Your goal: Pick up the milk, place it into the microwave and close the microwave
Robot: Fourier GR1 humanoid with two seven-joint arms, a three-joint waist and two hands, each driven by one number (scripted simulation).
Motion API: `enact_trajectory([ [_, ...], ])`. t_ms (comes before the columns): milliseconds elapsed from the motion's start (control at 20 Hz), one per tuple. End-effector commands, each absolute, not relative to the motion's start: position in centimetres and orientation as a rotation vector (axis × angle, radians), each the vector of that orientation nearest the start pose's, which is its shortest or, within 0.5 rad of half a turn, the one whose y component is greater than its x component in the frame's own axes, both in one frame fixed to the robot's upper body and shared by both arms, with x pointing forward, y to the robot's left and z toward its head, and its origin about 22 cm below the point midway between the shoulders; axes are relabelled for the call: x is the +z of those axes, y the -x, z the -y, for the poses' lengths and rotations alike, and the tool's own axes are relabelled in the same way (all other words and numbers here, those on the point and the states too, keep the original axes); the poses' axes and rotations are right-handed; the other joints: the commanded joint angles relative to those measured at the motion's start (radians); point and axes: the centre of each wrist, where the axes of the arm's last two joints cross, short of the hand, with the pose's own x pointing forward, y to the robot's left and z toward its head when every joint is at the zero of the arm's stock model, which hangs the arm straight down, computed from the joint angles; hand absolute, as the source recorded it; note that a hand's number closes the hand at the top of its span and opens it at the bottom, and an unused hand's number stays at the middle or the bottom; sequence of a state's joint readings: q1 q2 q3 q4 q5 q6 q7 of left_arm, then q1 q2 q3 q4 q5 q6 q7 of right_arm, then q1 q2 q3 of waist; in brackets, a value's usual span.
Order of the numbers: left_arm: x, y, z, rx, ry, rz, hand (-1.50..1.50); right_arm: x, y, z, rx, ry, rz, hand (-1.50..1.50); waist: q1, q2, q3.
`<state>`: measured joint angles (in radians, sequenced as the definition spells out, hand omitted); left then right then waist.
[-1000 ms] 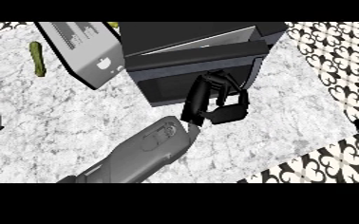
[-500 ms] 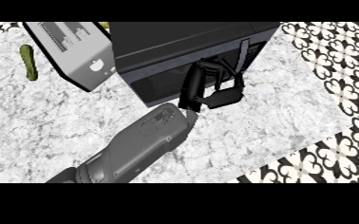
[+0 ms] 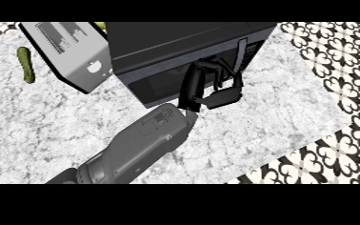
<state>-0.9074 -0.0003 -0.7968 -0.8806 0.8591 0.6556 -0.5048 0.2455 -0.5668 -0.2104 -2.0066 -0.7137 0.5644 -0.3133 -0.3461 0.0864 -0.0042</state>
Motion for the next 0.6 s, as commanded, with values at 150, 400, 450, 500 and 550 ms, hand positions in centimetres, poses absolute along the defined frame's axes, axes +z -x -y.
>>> enact_trajectory([
  [150,5.8,-35.2,-0.1,-0.079,0.238,1.857,1.50,13.6,-17.9,36.0,0.384,-0.550,2.102,-1.50,-0.017,0.009,0.001],
  [400,5.4,-35.2,-0.2,-0.067,0.238,1.861,1.50,14.1,-18.2,36.3,0.379,-0.549,2.112,-1.50,-0.020,0.017,0.002],
  [450,5.4,-35.2,-0.2,-0.059,0.250,1.862,1.50,14.2,-18.2,36.2,0.385,-0.558,2.107,-1.50,-0.018,0.015,0.001],
  [500,5.5,-35.4,-0.2,-0.059,0.248,1.868,1.50,14.2,-18.1,36.5,0.371,-0.541,2.112,-1.50,-0.016,0.013,0.002],
  [550,5.4,-35.3,-0.2,-0.060,0.259,1.864,1.50,14.5,-18.3,36.4,0.390,-0.549,2.105,-1.50,-0.010,0.016,0.001],
])
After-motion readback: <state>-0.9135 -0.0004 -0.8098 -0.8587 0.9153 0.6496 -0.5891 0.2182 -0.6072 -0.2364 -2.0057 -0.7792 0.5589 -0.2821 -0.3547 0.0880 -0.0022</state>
